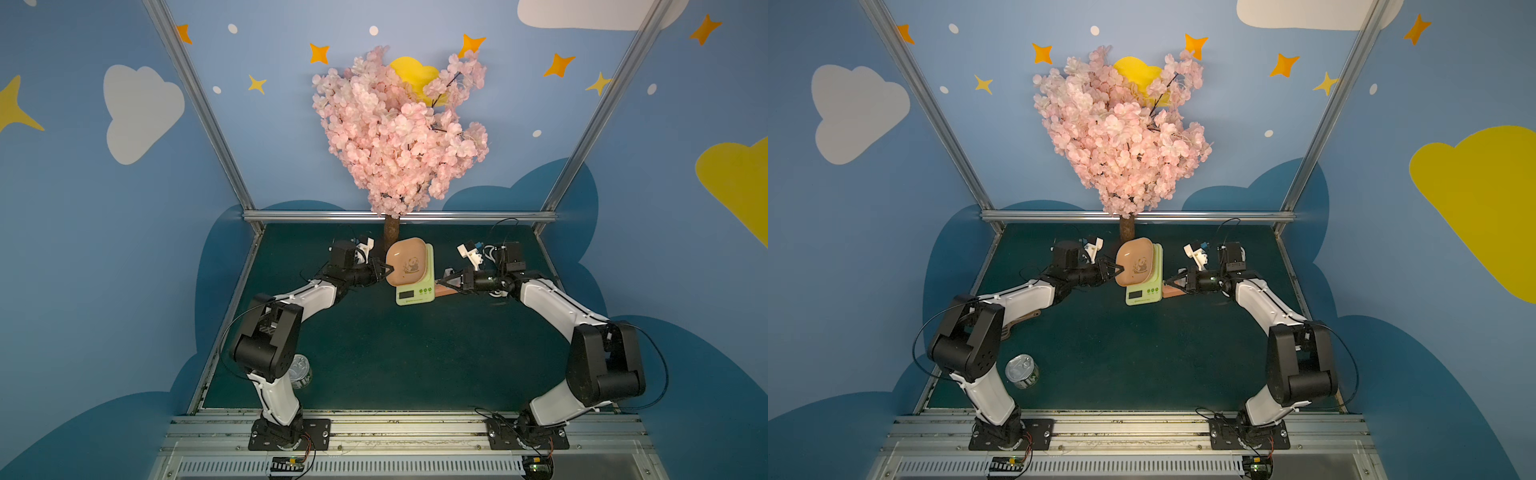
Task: Charge the electronic scale
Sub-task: Insert the charging cable into the electronic scale.
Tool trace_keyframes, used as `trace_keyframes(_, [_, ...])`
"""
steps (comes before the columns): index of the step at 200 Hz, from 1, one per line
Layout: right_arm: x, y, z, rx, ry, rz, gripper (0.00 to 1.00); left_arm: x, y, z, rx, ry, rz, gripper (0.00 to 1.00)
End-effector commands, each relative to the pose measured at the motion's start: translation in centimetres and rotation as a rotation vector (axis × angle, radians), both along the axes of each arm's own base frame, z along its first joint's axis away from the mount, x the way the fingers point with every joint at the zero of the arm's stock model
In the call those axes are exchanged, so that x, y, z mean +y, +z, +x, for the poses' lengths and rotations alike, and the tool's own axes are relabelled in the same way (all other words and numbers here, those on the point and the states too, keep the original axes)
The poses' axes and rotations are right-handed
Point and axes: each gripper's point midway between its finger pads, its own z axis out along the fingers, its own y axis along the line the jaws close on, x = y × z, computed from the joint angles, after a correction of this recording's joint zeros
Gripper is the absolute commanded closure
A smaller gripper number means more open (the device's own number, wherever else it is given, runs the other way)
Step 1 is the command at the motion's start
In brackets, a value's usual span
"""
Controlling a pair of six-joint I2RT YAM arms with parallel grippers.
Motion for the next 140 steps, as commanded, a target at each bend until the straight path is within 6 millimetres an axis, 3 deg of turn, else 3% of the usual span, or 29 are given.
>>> trace_keyframes(1, [0.0,0.4,-0.6,-0.015,0.016,0.008,1.00,-0.8,3.7,0.6,-0.109,-0.028,-0.043,0.96])
trace_keyframes(140, [0.8,-0.8,-1.1,0.028,0.066,-0.002,1.00,-0.9,3.9,0.7,-0.112,-0.035,-0.051,0.96])
